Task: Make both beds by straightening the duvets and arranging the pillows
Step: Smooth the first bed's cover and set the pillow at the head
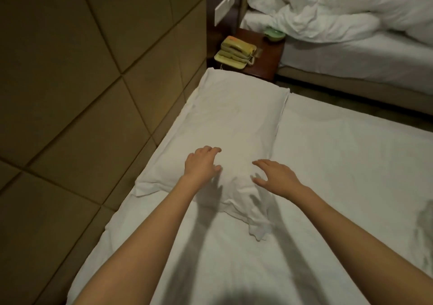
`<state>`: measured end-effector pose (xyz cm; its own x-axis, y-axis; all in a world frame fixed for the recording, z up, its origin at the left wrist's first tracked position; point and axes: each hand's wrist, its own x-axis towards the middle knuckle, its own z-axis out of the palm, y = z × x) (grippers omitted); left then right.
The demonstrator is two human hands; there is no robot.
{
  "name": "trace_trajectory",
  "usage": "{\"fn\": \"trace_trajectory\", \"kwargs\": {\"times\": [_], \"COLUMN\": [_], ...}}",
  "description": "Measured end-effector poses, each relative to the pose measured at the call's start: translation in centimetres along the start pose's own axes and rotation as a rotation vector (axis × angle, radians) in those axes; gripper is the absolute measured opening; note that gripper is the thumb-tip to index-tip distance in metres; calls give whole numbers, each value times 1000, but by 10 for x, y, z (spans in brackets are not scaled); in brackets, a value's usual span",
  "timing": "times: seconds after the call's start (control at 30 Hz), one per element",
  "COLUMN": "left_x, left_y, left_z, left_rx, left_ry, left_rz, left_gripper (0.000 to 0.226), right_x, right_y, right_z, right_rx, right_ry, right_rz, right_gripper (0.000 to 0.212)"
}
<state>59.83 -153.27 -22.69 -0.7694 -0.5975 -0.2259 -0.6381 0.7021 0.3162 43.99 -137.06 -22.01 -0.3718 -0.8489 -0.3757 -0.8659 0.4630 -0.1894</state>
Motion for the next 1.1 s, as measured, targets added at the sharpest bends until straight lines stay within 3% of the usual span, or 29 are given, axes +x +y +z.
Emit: {"fn": "trace_trajectory", "kwargs": {"times": [0.17, 0.3, 0.43, 0.53, 0.7, 0.9, 1.1], "left_x": [69, 121, 175, 196, 205, 190, 152], "left_y": [-47, -95, -136, -145, -150, -135, -114], "left_z": [35, 111, 163, 185, 203, 192, 183], "left_rx": [-47, -20, -8, 44, -36, -269, -594], "left_ry": [-19, -70, 36, 231, 386, 522, 453], "left_rz": [-24, -75, -144, -135, -111, -162, -345], "left_gripper": [73, 84, 75, 66, 60, 36, 44], "right_x": [86, 170, 254, 288, 297, 289, 250], "right_y": [-11, -23, -15, -9, -1, 2, 1], "right_z": [27, 97, 132, 144, 152, 146, 151], "right_rx": [33, 49, 63, 21, 68, 237, 396], "right_ry": [-4, -77, -122, -120, -79, -28, 117], "right_rz": [31, 56, 40, 45, 21, -18, -91], "right_gripper": [80, 93, 89, 88, 87, 81, 63]}}
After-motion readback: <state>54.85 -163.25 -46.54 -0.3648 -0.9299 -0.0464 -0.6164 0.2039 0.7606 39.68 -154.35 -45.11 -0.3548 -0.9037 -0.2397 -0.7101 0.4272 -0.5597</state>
